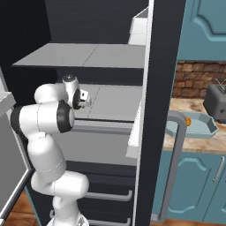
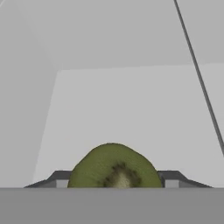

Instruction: Pick the orange and kiwi from the fridge and place them inside the tupperware on the counter.

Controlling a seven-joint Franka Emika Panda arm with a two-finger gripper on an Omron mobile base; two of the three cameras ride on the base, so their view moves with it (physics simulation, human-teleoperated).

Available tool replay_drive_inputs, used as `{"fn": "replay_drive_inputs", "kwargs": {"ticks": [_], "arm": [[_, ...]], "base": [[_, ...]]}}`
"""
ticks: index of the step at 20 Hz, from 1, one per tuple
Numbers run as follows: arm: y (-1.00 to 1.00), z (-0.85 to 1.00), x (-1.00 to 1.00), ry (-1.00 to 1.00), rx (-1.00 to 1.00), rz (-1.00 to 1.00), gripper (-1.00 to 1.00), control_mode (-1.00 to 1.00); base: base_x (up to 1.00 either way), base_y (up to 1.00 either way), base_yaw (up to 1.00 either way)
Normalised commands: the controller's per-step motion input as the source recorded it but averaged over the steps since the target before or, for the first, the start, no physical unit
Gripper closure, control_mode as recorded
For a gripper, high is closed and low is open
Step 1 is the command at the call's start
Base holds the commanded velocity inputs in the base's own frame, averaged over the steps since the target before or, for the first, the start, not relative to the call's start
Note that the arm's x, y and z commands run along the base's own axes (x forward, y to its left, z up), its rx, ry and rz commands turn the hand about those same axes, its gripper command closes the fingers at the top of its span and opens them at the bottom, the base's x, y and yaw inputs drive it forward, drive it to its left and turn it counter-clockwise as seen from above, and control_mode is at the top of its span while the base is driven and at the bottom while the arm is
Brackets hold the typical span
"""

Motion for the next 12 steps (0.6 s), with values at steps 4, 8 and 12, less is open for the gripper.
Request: {"fn": "replay_drive_inputs", "kwargs": {"ticks": [4, 8, 12], "arm": [[-0.34, -0.11, -0.88, -0.05, 0.01, -0.01, 1.0, -1.0], [-0.14, 0.46, -0.99, -0.3, 0.0, 0.0, 1.0, -1.0], [-0.09, 0.67, -1.0, -0.44, 0.0, 0.0, 1.0, -1.0]], "base": [[0.0, 0.0, 0.0], [0.0, 0.0, 0.0], [0.0, 0.0, 0.0]]}}
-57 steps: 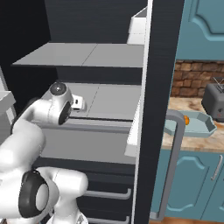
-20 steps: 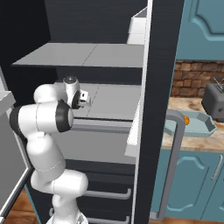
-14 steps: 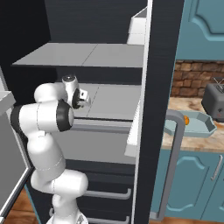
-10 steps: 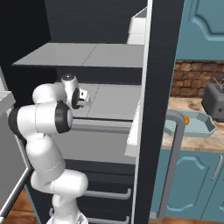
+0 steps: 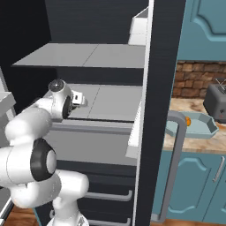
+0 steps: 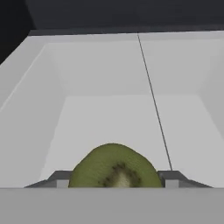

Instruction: Pick the orange and kiwi from the fridge and place them inside the tupperware on the counter.

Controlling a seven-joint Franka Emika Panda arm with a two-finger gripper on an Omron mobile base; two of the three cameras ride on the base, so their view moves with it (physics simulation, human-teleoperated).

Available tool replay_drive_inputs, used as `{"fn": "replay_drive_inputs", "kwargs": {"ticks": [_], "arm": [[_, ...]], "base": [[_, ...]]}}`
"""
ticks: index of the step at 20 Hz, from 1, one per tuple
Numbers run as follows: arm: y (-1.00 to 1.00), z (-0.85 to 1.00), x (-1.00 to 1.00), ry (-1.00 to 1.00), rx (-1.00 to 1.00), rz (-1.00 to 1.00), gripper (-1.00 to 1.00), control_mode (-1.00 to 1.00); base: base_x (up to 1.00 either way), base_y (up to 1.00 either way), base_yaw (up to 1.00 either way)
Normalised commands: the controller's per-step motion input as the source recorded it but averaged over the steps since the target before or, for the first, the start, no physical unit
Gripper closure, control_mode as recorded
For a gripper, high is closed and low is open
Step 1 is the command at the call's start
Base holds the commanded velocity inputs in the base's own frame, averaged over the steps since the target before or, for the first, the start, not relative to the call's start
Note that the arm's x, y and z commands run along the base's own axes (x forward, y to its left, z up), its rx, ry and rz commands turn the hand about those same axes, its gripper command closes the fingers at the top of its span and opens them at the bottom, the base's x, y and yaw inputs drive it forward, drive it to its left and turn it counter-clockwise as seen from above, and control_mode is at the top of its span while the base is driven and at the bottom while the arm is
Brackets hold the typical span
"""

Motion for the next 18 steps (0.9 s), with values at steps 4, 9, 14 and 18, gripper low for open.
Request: {"fn": "replay_drive_inputs", "kwargs": {"ticks": [4, 9, 14, 18], "arm": [[-0.27, 0.86, -1.0, -0.34, 0.01, 0.0, 1.0, -1.0], [-0.4, 1.0, -1.0, -0.08, 0.06, 0.0, 1.0, -1.0], [-0.15, 1.0, -0.67, 0.06, 0.01, 0.0, 1.0, -1.0], [-0.04, 1.0, -0.36, 0.16, 0.0, 0.0, 1.0, -1.0]], "base": [[0.0, 0.0, 0.0], [0.0, 0.0, 0.0], [0.0, 0.0, 0.0], [0.0, 0.0, 0.0]]}}
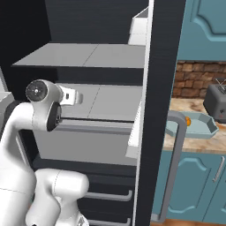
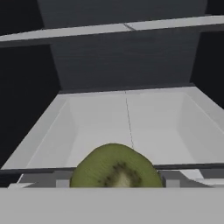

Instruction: Pick the orange and kiwi from the fridge and place them inside the tupperware on the counter.

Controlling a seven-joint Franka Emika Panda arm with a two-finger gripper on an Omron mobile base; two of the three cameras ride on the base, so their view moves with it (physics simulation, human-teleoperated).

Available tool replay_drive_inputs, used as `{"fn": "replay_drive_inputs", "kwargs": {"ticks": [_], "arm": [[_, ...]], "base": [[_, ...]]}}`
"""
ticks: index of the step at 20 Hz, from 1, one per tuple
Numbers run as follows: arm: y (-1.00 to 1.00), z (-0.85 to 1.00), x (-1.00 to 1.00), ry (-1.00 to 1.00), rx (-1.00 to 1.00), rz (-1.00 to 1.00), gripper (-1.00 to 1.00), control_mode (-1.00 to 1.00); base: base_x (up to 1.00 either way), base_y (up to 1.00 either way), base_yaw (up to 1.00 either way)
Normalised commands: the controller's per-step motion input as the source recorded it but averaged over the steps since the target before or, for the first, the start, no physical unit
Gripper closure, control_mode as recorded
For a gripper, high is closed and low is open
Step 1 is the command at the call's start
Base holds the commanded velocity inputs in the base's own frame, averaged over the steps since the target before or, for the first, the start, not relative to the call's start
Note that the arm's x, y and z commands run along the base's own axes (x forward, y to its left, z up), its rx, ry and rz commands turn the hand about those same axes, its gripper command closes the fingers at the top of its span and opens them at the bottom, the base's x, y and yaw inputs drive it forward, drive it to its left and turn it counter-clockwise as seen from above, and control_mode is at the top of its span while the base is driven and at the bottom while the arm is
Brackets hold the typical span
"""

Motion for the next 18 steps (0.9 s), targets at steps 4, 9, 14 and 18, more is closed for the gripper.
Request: {"fn": "replay_drive_inputs", "kwargs": {"ticks": [4, 9, 14, 18], "arm": [[-0.02, 1.0, -0.25, 0.22, 0.0, 0.0, 1.0, -1.0], [0.0, 0.73, -0.11, 0.17, 0.0, 0.0, 1.0, -1.0], [-0.03, -0.02, -0.51, -0.01, 0.0, -0.04, 1.0, -1.0], [-0.02, -0.11, -0.09, -0.02, -0.01, -0.03, 1.0, 1.0]], "base": [[0.0, 0.0, 0.0], [0.0, 0.0, 0.0], [0.0, 0.0, 0.0], [-0.27, -0.11, -0.06]]}}
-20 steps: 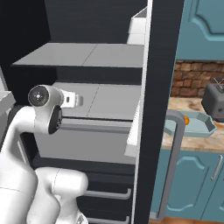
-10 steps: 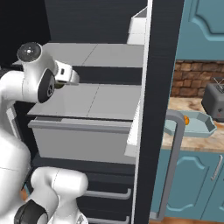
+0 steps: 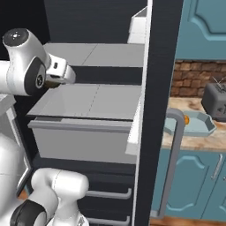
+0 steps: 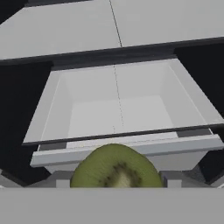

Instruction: Pick the orange and kiwi from the fridge and place them inside the tupperware on the counter.

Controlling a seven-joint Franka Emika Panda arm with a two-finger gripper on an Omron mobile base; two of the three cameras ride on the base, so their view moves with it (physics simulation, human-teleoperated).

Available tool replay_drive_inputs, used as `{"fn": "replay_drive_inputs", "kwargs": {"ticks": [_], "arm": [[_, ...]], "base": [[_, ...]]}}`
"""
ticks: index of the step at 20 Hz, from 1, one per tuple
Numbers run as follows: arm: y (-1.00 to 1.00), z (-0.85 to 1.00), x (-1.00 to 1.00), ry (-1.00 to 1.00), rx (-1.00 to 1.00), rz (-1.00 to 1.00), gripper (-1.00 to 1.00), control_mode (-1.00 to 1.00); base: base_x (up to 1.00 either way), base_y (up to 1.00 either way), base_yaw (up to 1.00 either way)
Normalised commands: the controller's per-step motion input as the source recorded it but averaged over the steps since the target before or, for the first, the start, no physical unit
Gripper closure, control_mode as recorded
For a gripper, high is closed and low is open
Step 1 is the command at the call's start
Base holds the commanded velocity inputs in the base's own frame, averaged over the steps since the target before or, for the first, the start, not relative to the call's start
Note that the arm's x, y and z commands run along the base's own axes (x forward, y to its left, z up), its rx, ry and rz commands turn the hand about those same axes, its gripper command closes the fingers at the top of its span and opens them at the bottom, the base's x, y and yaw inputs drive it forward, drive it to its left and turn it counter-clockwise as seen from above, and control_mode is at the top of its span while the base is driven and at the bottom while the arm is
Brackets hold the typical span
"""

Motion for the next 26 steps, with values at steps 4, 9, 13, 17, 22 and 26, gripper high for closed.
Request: {"fn": "replay_drive_inputs", "kwargs": {"ticks": [4, 9, 13, 17, 22, 26], "arm": [[0.0, 0.0, 0.0, 0.0, 0.0, 0.0, 1.0, 1.0], [0.0, 0.0, 0.0, 0.0, 0.0, 0.0, 1.0, 1.0], [0.0, 0.0, 0.0, 0.0, 0.0, 0.0, 1.0, 1.0], [0.0, 0.0, 0.0, 0.0, 0.0, 0.0, 1.0, 1.0], [0.0, 0.0, 0.0, 0.0, 0.0, 0.0, 1.0, 1.0], [0.0, 0.0, 0.0, 0.0, 0.0, 0.0, 1.0, 1.0]], "base": [[-0.37, -0.14, -0.08], [0.16, 0.0, -0.13], [0.43, 0.0, -0.15], [0.21, 0.0, -0.21], [0.0, 0.05, -0.27], [0.0, 0.35, -0.34]]}}
